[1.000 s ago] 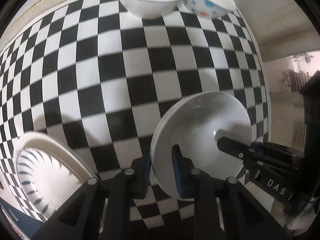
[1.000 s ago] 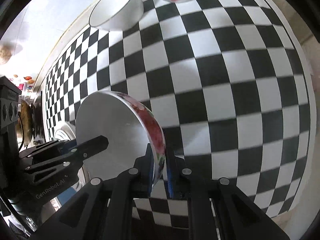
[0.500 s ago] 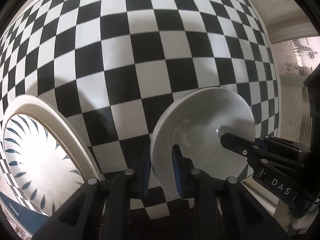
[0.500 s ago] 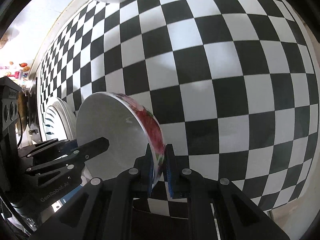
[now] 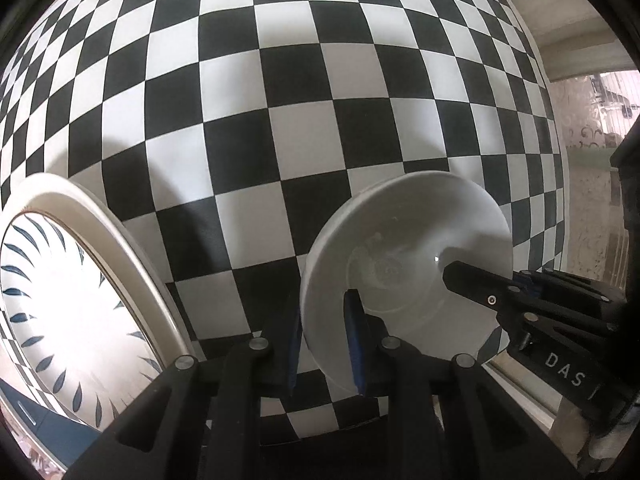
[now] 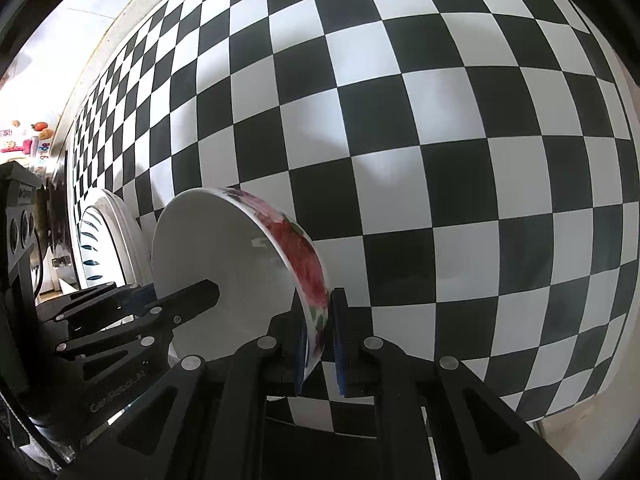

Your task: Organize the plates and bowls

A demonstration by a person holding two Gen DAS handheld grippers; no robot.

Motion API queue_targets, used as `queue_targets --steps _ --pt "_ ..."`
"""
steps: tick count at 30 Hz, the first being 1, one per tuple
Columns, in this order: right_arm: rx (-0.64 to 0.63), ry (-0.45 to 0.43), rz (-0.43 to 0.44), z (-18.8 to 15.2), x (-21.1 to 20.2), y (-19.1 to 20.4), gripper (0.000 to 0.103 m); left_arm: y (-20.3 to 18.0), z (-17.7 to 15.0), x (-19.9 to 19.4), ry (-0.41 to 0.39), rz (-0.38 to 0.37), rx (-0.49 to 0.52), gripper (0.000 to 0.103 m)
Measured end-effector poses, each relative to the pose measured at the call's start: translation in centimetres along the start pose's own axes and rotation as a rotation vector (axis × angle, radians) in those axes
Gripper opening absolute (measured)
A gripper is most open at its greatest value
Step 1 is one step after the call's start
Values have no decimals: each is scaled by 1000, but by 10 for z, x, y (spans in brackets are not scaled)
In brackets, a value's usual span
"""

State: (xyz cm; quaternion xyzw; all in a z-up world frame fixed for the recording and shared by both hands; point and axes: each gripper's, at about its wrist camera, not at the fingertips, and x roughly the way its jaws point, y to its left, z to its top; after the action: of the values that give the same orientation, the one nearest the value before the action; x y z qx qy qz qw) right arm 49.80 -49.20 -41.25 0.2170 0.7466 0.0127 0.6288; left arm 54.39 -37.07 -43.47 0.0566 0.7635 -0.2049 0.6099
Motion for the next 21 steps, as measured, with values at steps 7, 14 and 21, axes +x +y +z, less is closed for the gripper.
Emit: queue_targets --steps 7,14,21 --pt "-17 16 9 -6 -11 -2 14 4 -13 -30 -39 1 -3 19" --pt "14 -70 55 3 -57 -9 22 4 -15 -73 -127 -17 -12 22" --pt "75 -207 161 58 -95 -7 63 14 40 -106 -246 -8 -57 29"
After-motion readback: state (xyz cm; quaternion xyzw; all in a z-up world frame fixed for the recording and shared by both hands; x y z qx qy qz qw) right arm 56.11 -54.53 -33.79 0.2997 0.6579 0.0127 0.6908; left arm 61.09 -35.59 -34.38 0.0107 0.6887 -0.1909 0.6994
